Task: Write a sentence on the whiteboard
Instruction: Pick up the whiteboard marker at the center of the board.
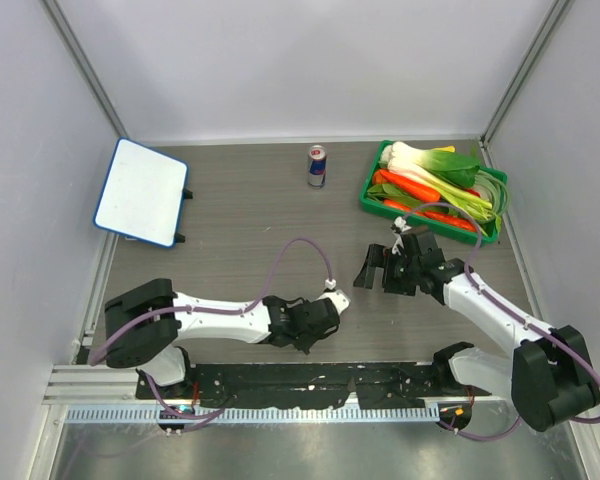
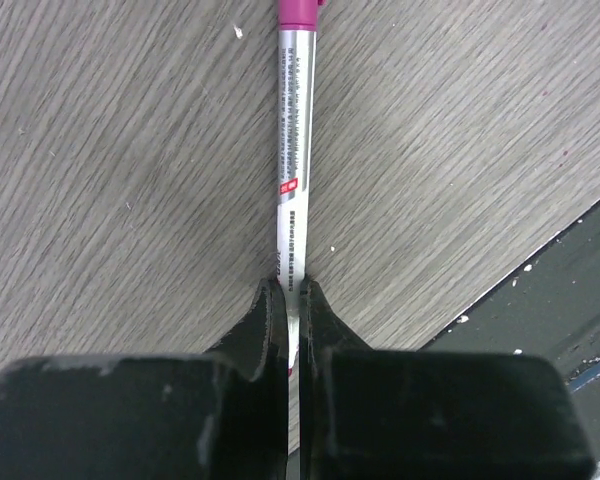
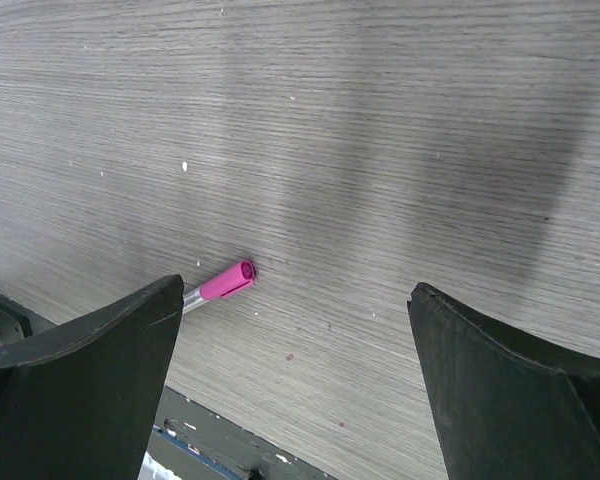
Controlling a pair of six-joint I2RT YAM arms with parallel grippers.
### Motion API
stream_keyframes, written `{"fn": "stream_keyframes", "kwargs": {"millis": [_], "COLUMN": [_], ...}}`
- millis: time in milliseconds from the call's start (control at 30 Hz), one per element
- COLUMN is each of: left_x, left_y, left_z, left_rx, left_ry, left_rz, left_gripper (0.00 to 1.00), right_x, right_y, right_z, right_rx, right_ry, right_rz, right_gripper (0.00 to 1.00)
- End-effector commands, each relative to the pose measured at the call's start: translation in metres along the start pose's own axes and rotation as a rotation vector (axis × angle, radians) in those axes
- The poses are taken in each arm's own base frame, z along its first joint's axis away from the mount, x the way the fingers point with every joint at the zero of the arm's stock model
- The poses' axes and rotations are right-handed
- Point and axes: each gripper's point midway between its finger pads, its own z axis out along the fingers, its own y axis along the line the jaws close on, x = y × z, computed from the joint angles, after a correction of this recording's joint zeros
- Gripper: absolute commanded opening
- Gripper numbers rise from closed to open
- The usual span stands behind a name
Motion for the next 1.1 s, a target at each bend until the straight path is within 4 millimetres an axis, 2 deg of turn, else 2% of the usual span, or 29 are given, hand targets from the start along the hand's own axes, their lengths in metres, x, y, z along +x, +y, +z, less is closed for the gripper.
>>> {"fn": "stream_keyframes", "kwargs": {"millis": [0, 133, 267, 333, 400, 500, 600, 667, 700, 733, 833, 933, 1000, 1067], "left_x": [0.01, -0.027, -0.051, -0.064, -0.078, -0.102, -0.122, -0.133, -0.137, -0.142, -0.149, -0.155, -0.159, -0.159], "left_y": [0.014, 0.026, 0.051, 0.069, 0.085, 0.099, 0.1, 0.1, 0.099, 0.1, 0.099, 0.09, 0.085, 0.083], "left_z": [0.008, -0.01, -0.024, -0.03, -0.042, -0.064, -0.088, -0.106, -0.114, -0.123, -0.14, -0.154, -0.161, -0.163], "left_rx": [-0.09, -0.107, -0.047, 0.007, 0.056, 0.158, 0.29, 0.386, 0.433, 0.467, 0.535, 0.605, 0.65, 0.666], "left_ry": [0.025, -0.091, -0.136, -0.156, -0.175, -0.22, -0.278, -0.335, -0.364, -0.404, -0.464, -0.49, -0.514, -0.511], "left_rz": [-0.027, -0.098, -0.246, -0.344, -0.424, -0.498, -0.529, -0.555, -0.563, -0.569, -0.583, -0.577, -0.573, -0.578], "left_gripper": [0.0, 0.0, 0.0, 0.0, 0.0, 0.0, 0.0, 0.0, 0.0, 0.0, 0.0, 0.0, 0.0, 0.0], "right_x": [-0.026, -0.034, -0.046, -0.051, -0.056, -0.063, -0.065, -0.068, -0.075, -0.071, -0.078, -0.076, -0.075, -0.077], "right_y": [0.018, 0.023, 0.037, 0.045, 0.058, 0.084, 0.106, 0.129, 0.141, 0.15, 0.177, 0.196, 0.207, 0.215], "right_z": [-0.007, -0.013, -0.023, -0.029, -0.035, -0.046, -0.053, -0.064, -0.071, -0.073, -0.088, -0.087, -0.083, -0.082], "right_rx": [-0.052, -0.055, -0.096, -0.126, -0.183, -0.313, -0.435, -0.565, -0.623, -0.667, -0.759, -0.809, -0.841, -0.868], "right_ry": [-0.069, -0.083, -0.125, -0.136, -0.153, -0.188, -0.197, -0.203, -0.23, -0.215, -0.255, -0.242, -0.208, -0.206], "right_rz": [-0.035, -0.044, -0.076, -0.096, -0.115, -0.123, -0.121, -0.122, -0.111, -0.118, -0.123, -0.115, -0.111, -0.121], "right_gripper": [0.99, 0.99, 0.99, 0.99, 0.99, 1.0, 0.99, 0.98, 0.96, 0.95, 0.88, 0.8, 0.7, 0.63]}}
